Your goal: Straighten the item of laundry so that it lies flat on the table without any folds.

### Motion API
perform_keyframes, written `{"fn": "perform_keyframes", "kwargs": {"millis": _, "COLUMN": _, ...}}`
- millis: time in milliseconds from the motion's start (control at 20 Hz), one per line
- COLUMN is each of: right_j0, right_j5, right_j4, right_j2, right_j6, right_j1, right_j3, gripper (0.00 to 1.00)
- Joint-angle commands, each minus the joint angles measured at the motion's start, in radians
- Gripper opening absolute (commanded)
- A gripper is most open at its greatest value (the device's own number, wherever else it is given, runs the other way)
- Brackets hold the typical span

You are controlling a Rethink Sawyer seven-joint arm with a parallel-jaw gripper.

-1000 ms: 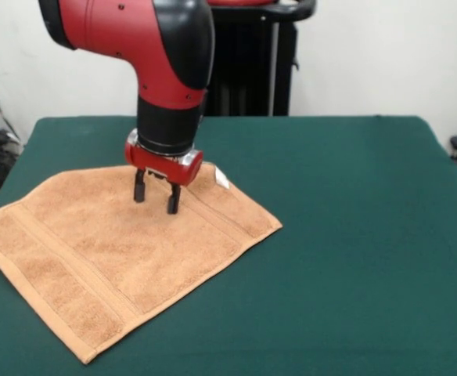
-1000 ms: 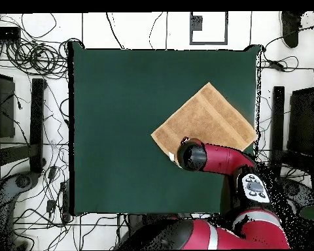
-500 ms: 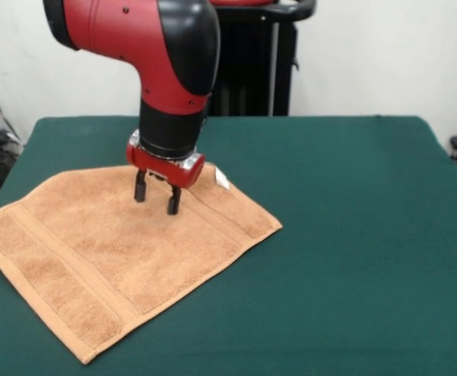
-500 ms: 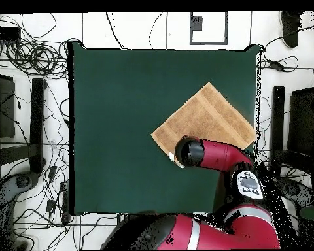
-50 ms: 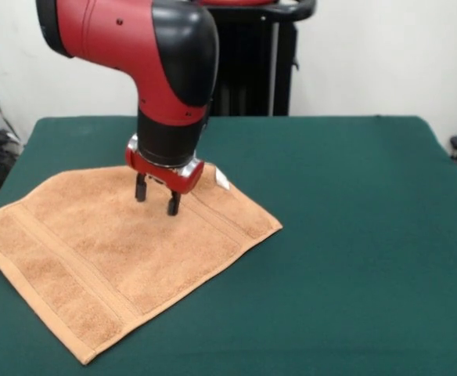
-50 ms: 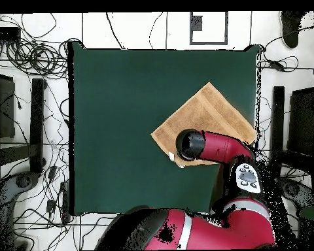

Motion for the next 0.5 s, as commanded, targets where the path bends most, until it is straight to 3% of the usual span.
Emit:
{"fn": "perform_keyframes", "kwargs": {"millis": 50, "right_j0": 0.067, "right_j5": -0.191, "right_j4": 0.11, "right_j2": 0.167, "right_j6": 0.204, "right_j1": 0.165, "right_j3": -0.144, "gripper": 1.0}}
{"fn": "perform_keyframes", "kwargs": {"millis": 500, "right_j0": 0.127, "right_j5": -0.198, "right_j4": 0.164, "right_j2": 0.121, "right_j6": 0.26, "right_j1": 0.185, "right_j3": -0.168, "gripper": 1.0}}
